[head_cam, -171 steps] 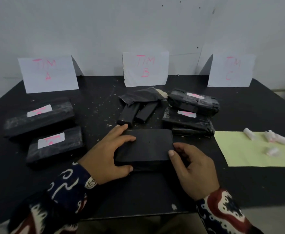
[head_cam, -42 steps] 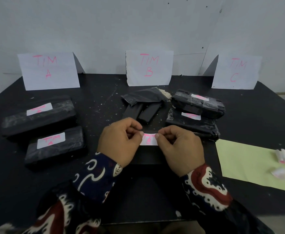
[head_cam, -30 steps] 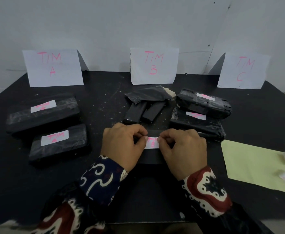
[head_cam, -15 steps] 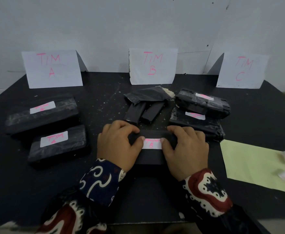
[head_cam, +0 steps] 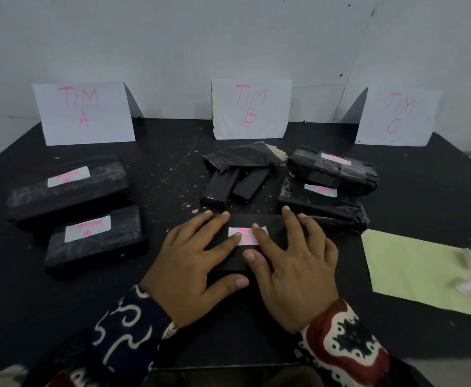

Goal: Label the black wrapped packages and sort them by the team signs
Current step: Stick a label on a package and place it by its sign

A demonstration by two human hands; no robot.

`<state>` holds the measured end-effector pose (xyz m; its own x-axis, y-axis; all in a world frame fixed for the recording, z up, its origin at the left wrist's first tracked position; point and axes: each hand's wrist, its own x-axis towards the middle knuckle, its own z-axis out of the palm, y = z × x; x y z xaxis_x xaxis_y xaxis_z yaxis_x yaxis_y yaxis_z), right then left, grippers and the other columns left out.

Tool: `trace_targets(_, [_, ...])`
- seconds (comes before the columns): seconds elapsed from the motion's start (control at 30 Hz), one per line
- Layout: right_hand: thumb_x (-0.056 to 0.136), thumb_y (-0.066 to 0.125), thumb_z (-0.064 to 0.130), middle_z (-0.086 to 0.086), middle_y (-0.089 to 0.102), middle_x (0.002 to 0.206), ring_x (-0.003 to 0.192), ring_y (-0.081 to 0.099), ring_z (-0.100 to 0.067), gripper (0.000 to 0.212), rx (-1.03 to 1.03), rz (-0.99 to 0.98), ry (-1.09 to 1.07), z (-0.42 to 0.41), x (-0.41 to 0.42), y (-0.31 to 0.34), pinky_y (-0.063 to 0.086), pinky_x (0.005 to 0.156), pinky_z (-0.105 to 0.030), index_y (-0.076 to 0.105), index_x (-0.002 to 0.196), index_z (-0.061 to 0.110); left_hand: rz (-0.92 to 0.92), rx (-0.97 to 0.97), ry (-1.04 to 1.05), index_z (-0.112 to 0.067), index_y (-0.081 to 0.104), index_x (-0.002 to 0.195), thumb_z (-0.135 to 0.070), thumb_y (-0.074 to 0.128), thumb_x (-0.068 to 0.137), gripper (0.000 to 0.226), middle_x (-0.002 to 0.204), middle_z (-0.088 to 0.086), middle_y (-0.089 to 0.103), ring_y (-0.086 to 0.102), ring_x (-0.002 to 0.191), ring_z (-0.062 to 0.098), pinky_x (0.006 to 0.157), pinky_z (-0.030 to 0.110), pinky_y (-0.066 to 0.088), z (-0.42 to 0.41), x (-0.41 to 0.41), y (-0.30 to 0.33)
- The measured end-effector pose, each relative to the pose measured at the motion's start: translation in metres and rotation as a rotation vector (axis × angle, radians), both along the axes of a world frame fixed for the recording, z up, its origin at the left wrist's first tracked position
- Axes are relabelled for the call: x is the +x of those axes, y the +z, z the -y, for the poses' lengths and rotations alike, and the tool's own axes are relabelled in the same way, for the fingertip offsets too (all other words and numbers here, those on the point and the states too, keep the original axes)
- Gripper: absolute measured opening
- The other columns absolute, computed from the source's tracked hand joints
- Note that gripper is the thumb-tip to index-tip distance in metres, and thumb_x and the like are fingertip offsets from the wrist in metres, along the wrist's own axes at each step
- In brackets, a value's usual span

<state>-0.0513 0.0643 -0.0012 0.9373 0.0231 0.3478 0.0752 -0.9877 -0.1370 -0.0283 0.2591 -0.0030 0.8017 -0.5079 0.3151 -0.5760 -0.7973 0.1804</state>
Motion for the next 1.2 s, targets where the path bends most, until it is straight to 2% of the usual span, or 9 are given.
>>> trace_targets(0.17, [0.092, 0.015, 0.07, -0.012, 0.044, 0.148, 0.136, 0.032, -0.033, 0.07, -0.027, -0.024, -0.063, 0.001, -0.002, -0.002, 0.021, 0.102, -0.049, 0.059, 0.131, 0.032, 0.054, 0.087, -0.028, -0.021, 0.051, 0.138, -0.063, 0.028, 0.095, 0.065, 0.15, -0.006, 0.041, 0.034, 0.14, 0.02, 0.107, 0.05, 0.036, 0.002, 0.0, -0.003])
trace_targets(0.33, [0.092, 0.017, 0.068, -0.011, 0.047, 0.146, 0.135, 0.033, -0.031, 0.073, 0.014, -0.008, -0.096, 0.0, -0.004, -0.001, 0.021, 0.103, -0.048, 0.06, 0.131, 0.023, 0.088, 0.051, -0.02, -0.022, 0.051, 0.138, -0.062, 0.036, 0.093, 0.062, 0.148, -0.008, 0.045, 0.036, 0.139, 0.02, 0.106, 0.05, 0.037, 0.001, -0.001, -0.003])
trace_targets(0.5, [0.099, 0.022, 0.056, -0.001, 0.051, 0.144, 0.135, 0.04, -0.029, 0.061, 0.06, 0.092, 0.128, 0.004, -0.011, -0.001, 0.031, 0.102, -0.047, 0.059, 0.132, 0.021, 0.085, 0.041, -0.023, -0.02, 0.042, 0.144, -0.059, 0.033, 0.095, 0.063, 0.152, -0.005, 0.038, 0.033, 0.142, 0.022, 0.106, 0.048, 0.038, 0.002, -0.003, -0.009])
trace_targets(0.6, [0.1, 0.022, 0.055, 0.005, 0.055, 0.141, 0.134, 0.044, -0.025, 0.061, 0.019, 0.071, 0.202, 0.006, -0.013, -0.006, 0.036, 0.1, -0.049, 0.061, 0.131, 0.02, 0.072, 0.036, -0.029, -0.02, 0.045, 0.141, -0.058, 0.035, 0.095, 0.061, 0.15, -0.004, 0.041, 0.034, 0.141, 0.023, 0.103, 0.049, 0.043, 0.003, -0.002, -0.009])
trace_targets(0.8, [0.091, 0.036, 0.063, 0.008, 0.055, 0.14, 0.134, 0.045, -0.022, 0.061, 0.039, 0.045, 0.187, 0.014, -0.01, -0.009, 0.044, 0.098, -0.049, 0.061, 0.13, 0.023, -0.008, -0.099, -0.023, -0.016, 0.053, 0.136, -0.068, 0.042, 0.088, 0.071, 0.146, -0.005, 0.046, 0.028, 0.143, 0.012, 0.112, 0.032, 0.032, -0.004, 0.0, -0.009])
trace_targets(0.9, [0.09, 0.04, 0.063, 0.004, 0.054, 0.141, 0.136, 0.042, -0.023, 0.061, 0.093, 0.061, 0.196, 0.013, -0.01, -0.012, 0.046, 0.097, -0.047, 0.06, 0.13, 0.022, -0.001, -0.127, 0.014, -0.016, 0.056, 0.134, -0.07, 0.044, 0.085, 0.073, 0.145, -0.007, 0.048, 0.028, 0.142, 0.009, 0.112, 0.027, 0.029, -0.003, 0.0, -0.008])
trace_targets(1.0, [0.086, 0.043, 0.067, -0.008, 0.049, 0.144, 0.133, 0.043, -0.029, 0.066, 0.184, 0.068, 0.131, 0.018, -0.014, -0.013, 0.043, 0.1, -0.046, 0.06, 0.13, 0.02, 0.041, -0.123, 0.013, -0.015, 0.055, 0.135, -0.068, 0.047, 0.086, 0.073, 0.145, -0.001, 0.048, 0.031, 0.143, 0.016, 0.111, 0.035, 0.035, 0.0, -0.004, -0.01])
trace_targets(1.1, [0.083, 0.045, 0.069, -0.01, 0.054, 0.139, 0.117, 0.057, -0.031, 0.069, 0.262, 0.078, 0.043, 0.021, -0.016, -0.011, 0.051, 0.091, -0.045, 0.061, 0.128, 0.019, 0.05, -0.095, 0.006, -0.024, 0.045, 0.142, -0.069, 0.052, 0.081, 0.076, 0.151, 0.005, 0.04, 0.027, 0.144, 0.025, 0.11, 0.043, 0.036, 0.004, -0.012, -0.014])
trace_targets(1.2, [0.082, 0.047, 0.066, -0.01, 0.058, 0.135, 0.11, 0.063, -0.03, 0.066, 0.324, 0.094, 0.058, 0.017, -0.017, -0.012, 0.053, 0.088, -0.042, 0.066, 0.122, 0.017, 0.076, -0.111, 0.022, -0.025, 0.048, 0.136, -0.057, 0.056, 0.084, 0.062, 0.149, 0.005, 0.042, 0.027, 0.143, 0.029, 0.105, 0.05, 0.043, 0.008, -0.018, -0.018])
